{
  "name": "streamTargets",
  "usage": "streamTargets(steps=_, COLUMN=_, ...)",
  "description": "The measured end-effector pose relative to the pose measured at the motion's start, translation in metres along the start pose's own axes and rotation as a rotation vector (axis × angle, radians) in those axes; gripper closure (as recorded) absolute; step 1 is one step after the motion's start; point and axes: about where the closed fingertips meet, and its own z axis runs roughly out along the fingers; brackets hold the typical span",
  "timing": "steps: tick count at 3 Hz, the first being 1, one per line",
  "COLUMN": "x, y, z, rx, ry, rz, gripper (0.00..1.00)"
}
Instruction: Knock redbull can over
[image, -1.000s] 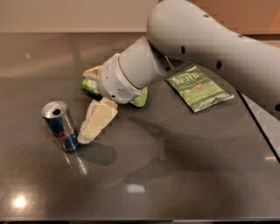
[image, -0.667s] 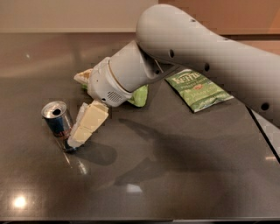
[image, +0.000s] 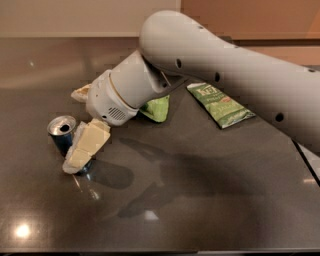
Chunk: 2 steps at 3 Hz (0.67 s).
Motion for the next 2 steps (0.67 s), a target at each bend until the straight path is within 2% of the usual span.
streamTargets(steps=1, x=-0.0045, y=0.0037, z=0.0077, rx=-0.035, ry=-0.001, rz=0.003, gripper=0.18)
streamTargets(steps=2, x=-0.0081, y=0.0058, z=0.0103, rx=-0.061, ry=0.007, rz=0.009, gripper=0.41)
